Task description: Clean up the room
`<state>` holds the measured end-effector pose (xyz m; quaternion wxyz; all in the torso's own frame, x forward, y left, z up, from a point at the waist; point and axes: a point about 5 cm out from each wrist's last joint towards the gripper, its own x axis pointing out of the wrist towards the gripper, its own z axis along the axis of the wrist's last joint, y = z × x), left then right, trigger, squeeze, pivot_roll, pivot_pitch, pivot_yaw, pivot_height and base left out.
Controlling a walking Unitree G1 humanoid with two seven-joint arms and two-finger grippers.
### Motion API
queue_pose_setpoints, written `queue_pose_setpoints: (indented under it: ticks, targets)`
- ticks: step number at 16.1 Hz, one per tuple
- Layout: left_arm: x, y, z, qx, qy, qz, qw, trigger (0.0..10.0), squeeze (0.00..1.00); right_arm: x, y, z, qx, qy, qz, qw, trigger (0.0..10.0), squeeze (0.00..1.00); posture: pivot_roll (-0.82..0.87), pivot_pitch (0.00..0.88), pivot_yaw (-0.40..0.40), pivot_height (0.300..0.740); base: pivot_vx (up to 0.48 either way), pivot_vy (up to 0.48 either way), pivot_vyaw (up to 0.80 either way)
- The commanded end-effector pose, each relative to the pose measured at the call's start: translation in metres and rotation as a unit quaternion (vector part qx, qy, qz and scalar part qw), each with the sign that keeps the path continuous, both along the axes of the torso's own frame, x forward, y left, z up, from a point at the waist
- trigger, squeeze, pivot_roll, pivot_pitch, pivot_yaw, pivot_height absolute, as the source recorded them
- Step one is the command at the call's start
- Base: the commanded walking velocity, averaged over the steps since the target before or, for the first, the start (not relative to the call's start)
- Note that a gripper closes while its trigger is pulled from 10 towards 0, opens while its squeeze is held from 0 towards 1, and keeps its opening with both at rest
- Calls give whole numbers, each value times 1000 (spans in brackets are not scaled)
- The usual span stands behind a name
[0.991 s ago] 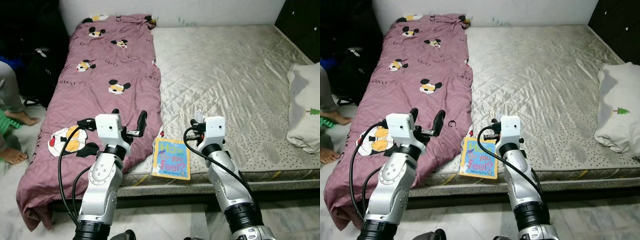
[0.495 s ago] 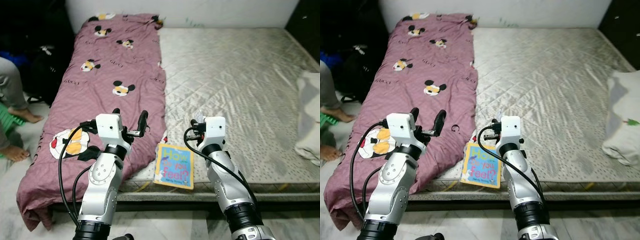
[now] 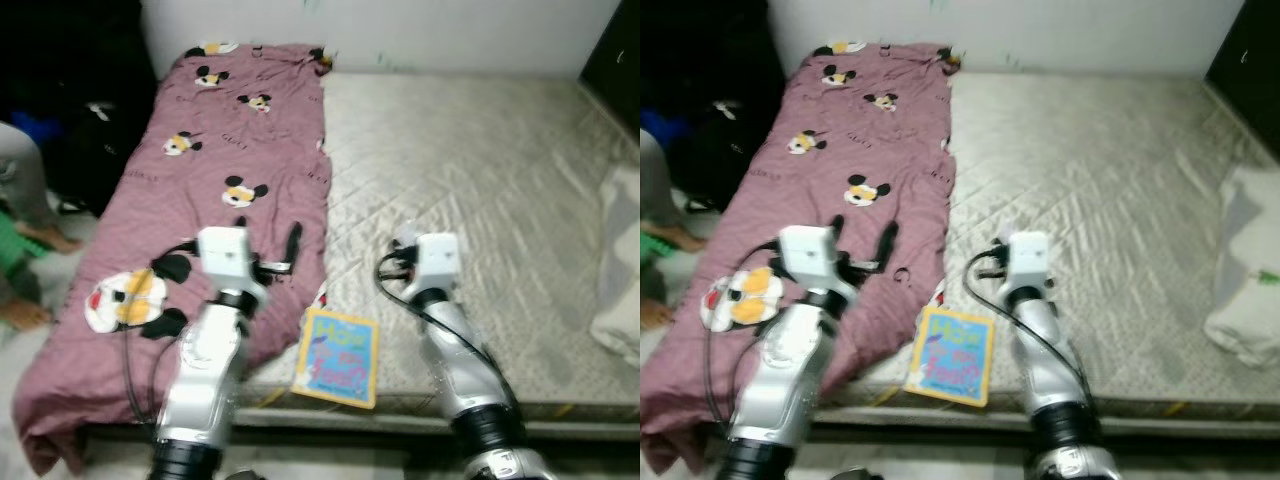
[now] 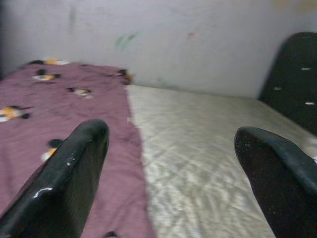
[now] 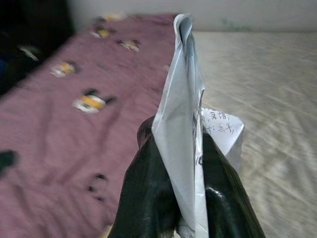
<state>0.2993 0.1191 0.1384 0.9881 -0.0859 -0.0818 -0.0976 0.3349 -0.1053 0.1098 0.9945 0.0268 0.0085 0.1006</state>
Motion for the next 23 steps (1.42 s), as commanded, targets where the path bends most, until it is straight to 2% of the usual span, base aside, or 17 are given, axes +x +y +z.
queue_pose_setpoints:
  ticks: [1,5,14,17,23]
  targets:
    - [1,-11,1,0,5,-9,1000,10000,0,-1,-12,-3,-6,4,-15,1000,10000,0,-32,122,5,740,0,0,0]
    - [2,-14,-1,3,9,-12,1000,10000,0,-1,-12,-3,-2,4,-14,1000,10000,0,-32,125,6,740,0,97,0]
    - [4,-15,0,-2,11,-13,1000,10000,0,0,-9,-5,-12,6,-5,1000,10000,0,-34,122,5,740,0,480,0]
    - [4,-15,0,-3,10,-12,1000,10000,0,0,-9,-5,-13,7,-2,1000,10000,0,-35,120,5,740,0,480,765]
    - [5,-14,0,-3,9,-9,1000,10000,0,1,-9,-7,-10,14,0,1000,10000,0,-37,107,5,740,0,480,0]
